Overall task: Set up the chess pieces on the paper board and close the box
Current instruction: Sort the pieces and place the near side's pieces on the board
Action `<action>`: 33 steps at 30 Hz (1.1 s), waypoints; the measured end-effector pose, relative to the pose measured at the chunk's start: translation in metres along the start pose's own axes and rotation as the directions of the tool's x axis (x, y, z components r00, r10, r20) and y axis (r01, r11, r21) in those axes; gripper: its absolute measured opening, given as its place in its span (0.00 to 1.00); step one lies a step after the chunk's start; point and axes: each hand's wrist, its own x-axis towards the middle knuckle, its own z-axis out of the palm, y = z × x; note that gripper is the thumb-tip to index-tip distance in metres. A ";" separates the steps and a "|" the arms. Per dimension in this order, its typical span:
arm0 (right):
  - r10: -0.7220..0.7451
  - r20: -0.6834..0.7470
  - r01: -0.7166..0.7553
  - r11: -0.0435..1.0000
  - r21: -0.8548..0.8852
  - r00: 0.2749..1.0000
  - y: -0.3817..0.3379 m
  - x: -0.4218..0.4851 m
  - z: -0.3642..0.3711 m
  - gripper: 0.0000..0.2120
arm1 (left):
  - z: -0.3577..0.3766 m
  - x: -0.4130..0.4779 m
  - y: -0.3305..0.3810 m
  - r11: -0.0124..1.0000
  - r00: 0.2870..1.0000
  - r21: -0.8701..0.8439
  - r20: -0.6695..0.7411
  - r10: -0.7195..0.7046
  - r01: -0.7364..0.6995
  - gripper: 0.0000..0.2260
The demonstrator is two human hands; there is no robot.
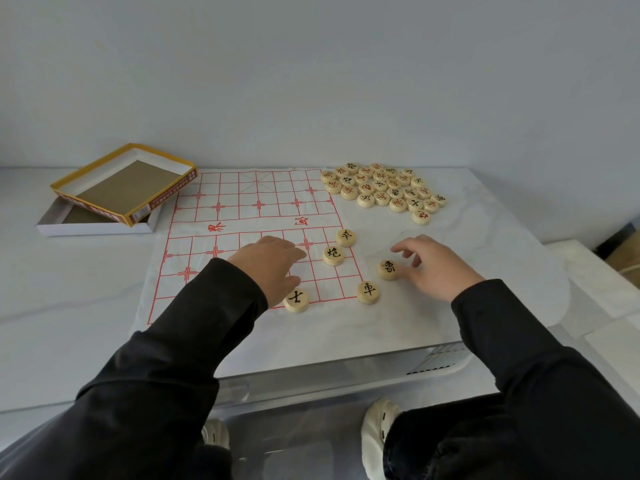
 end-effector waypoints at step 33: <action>-0.325 0.107 0.324 0.946 0.028 0.940 -0.091 -0.020 0.039 0.14 | -0.008 -0.009 -0.016 0.984 0.979 -0.031 0.116 -0.168 0.173 0.23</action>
